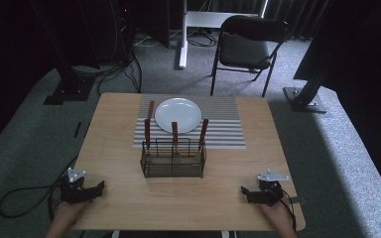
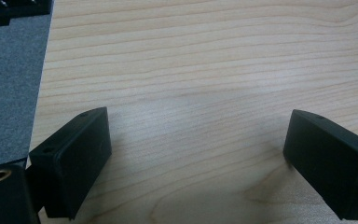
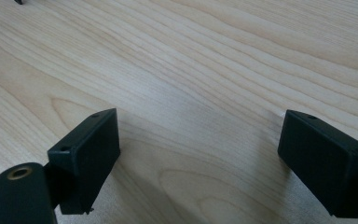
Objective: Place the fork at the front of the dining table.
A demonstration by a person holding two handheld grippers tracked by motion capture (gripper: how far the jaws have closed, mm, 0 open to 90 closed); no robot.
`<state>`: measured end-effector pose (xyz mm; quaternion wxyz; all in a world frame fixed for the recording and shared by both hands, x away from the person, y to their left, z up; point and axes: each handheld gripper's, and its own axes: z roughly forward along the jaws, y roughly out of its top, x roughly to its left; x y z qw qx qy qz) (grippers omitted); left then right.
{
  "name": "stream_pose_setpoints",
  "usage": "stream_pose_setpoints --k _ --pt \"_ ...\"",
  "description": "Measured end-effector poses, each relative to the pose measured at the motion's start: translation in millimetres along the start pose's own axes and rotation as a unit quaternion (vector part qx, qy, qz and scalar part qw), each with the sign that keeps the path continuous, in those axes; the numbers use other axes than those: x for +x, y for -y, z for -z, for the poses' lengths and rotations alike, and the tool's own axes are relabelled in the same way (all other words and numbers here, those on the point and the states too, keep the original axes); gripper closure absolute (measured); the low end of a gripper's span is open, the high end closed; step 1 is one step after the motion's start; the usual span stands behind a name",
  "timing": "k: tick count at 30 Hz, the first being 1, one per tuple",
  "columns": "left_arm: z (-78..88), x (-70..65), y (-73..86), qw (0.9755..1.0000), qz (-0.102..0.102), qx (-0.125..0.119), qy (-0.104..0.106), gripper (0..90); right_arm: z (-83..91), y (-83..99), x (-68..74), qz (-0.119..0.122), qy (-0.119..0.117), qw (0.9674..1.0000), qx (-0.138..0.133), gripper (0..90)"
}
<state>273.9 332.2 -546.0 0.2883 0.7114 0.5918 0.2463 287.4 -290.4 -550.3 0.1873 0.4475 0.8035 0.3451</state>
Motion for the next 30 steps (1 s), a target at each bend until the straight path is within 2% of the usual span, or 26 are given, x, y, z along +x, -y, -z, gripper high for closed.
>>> stream_pose_setpoints --k 23,30 --pt "-0.3 0.1 -0.2 1.0000 0.001 -0.001 -0.001 7.4 1.3 1.3 0.2 0.005 -0.004 1.0000 0.000 12.4" --pt "-0.3 0.2 -0.2 1.0000 0.000 0.000 -0.001 7.4 1.5 -3.6 5.0 0.010 -0.007 0.9998 0.017 14.7"
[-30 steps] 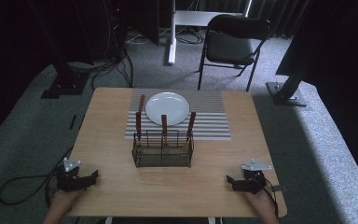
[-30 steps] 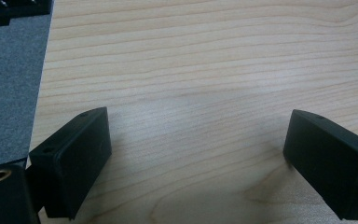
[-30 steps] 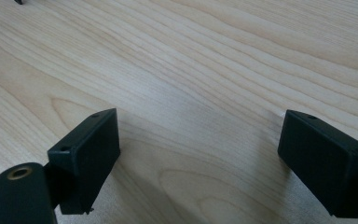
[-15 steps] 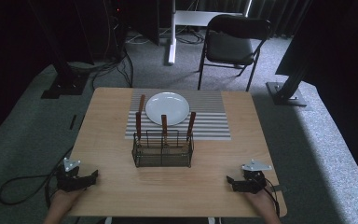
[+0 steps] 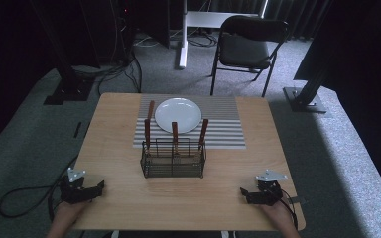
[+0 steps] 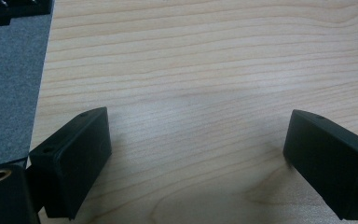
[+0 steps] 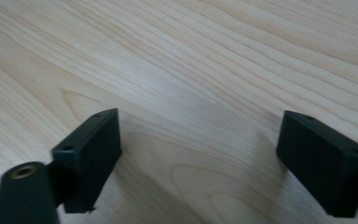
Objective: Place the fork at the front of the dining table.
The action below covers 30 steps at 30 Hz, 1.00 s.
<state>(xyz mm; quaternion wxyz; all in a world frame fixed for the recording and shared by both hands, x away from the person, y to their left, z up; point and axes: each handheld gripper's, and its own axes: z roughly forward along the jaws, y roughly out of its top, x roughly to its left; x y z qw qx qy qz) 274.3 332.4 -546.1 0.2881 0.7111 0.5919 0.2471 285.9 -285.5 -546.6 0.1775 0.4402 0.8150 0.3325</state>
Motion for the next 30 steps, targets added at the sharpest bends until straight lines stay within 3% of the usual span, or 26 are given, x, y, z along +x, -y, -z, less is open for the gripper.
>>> stream_pose_setpoints --k 5,14,30 --pt "0.1 0.0 -0.1 1.0000 0.000 0.001 0.000 7.4 1.3 -2.8 8.5 0.013 0.010 0.9999 -0.003 14.6" --pt "0.0 -0.2 -0.1 1.0000 0.001 0.000 0.000 7.4 17.2 -14.6 15.0 -0.007 -0.010 0.9994 -0.032 14.7" --pt "0.1 0.0 -0.1 1.0000 0.000 0.001 0.000 7.4 36.0 -49.6 43.4 0.022 -0.030 0.9961 -0.079 14.8"
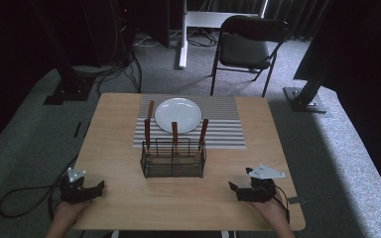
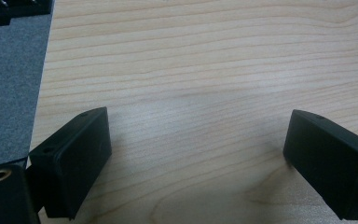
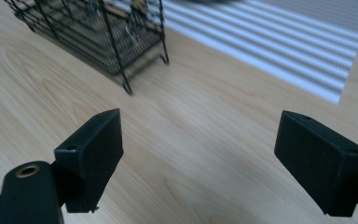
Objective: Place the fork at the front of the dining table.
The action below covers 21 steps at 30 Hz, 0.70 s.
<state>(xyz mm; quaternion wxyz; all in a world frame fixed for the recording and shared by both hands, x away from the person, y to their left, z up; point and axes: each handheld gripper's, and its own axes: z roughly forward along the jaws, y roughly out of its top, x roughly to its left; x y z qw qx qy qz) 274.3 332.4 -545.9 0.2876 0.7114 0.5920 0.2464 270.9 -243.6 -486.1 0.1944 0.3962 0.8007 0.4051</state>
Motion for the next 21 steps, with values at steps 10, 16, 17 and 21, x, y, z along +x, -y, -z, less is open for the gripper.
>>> stream_pose_setpoints --k 10,16,17,21 --pt "-0.1 0.0 0.1 1.0000 0.000 -0.001 0.000 7.4 7.9 -34.1 23.8 0.020 -0.028 0.9986 -0.039 15.7" --pt "-0.1 0.0 0.1 1.0000 0.000 -0.001 0.000 7.4 6.2 -53.3 39.3 0.030 -0.046 0.9969 -0.057 15.8" --pt "-0.1 0.0 0.1 1.0000 0.000 -0.001 0.000 7.4 5.1 -56.1 41.6 0.033 -0.049 0.9964 -0.060 15.8" --pt "-0.1 0.0 0.1 1.0000 0.000 -0.001 0.000 7.4 0.7 -67.0 52.3 0.041 -0.063 0.9948 -0.069 15.8"
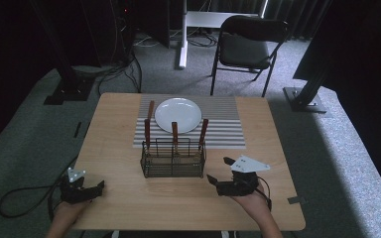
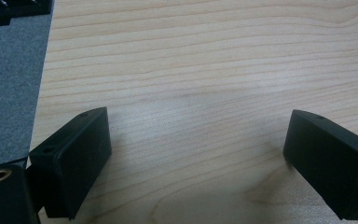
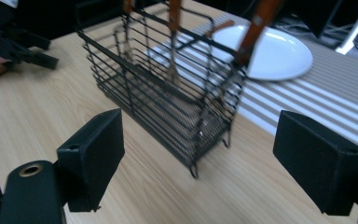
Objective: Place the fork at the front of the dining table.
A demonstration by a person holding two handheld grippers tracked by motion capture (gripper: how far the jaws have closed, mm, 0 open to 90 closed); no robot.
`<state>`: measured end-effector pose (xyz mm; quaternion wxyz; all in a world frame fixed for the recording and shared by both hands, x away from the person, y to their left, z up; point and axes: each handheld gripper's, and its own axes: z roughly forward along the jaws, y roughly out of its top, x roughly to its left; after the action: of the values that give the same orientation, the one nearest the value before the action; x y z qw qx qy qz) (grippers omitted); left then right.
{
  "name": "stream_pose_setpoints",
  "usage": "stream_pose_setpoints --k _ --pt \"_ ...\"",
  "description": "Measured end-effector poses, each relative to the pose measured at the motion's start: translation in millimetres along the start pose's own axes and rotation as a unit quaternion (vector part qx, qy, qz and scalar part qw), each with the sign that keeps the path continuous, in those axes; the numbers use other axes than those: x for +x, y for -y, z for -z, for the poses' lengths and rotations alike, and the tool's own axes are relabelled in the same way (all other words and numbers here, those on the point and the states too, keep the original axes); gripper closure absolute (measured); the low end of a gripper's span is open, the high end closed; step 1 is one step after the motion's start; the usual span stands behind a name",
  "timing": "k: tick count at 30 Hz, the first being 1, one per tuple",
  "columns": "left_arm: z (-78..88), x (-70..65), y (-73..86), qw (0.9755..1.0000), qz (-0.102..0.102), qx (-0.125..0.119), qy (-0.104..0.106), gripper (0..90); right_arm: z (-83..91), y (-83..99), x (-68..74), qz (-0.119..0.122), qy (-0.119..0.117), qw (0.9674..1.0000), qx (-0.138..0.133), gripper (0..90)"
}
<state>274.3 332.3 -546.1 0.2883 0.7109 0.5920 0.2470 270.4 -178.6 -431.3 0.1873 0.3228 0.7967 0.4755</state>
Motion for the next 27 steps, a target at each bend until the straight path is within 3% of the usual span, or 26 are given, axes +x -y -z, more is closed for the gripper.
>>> stream_pose_setpoints --k 5,13,27 --pt "0.0 0.0 0.0 1.0000 0.000 0.000 0.000 7.4 -11.2 -11.8 11.0 0.015 -0.015 0.9997 -0.007 17.3" --pt "0.0 0.0 0.0 1.0000 0.000 0.000 0.000 7.4 -28.4 -24.2 22.6 0.019 -0.040 0.9990 -0.011 17.3" --pt "0.0 0.0 0.0 1.0000 0.000 0.000 0.000 7.4 -60.2 -46.0 44.5 0.026 -0.056 0.9978 -0.022 17.3"
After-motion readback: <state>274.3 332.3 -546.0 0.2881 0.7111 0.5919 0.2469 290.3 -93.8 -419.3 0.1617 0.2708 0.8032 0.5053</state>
